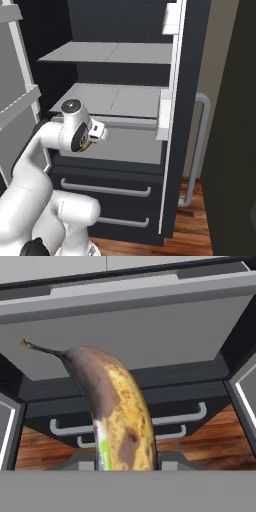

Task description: Retrieve the pear and banana from the fridge and place them into the bowl on the dining table.

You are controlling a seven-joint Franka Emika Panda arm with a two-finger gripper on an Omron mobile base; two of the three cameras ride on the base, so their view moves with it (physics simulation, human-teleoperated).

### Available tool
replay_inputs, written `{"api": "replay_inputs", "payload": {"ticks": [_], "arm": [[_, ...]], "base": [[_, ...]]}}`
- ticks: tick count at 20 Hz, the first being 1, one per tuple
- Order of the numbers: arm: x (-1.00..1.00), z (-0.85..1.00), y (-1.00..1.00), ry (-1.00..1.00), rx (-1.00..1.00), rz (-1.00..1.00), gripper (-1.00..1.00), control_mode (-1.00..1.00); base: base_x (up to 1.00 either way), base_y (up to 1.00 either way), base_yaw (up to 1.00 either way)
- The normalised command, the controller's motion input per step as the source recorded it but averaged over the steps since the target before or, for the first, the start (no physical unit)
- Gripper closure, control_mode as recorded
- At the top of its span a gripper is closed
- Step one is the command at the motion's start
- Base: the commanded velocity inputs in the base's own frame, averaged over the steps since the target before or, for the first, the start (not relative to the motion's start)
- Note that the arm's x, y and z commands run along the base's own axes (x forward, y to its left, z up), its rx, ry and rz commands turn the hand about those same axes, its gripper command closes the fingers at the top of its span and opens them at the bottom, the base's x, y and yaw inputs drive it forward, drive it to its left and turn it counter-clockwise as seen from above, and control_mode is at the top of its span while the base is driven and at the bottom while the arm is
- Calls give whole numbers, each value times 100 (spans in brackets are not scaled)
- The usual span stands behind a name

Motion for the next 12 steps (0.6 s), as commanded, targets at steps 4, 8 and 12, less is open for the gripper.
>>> {"api": "replay_inputs", "payload": {"ticks": [4,8,12], "arm": [[-65,0,-18,0,0,7,100,-100],[-16,0,-4,0,0,2,100,100],[0,0,0,0,0,0,100,100]], "base": [[0,0,0],[-57,-9,7],[-92,-8,5]]}}
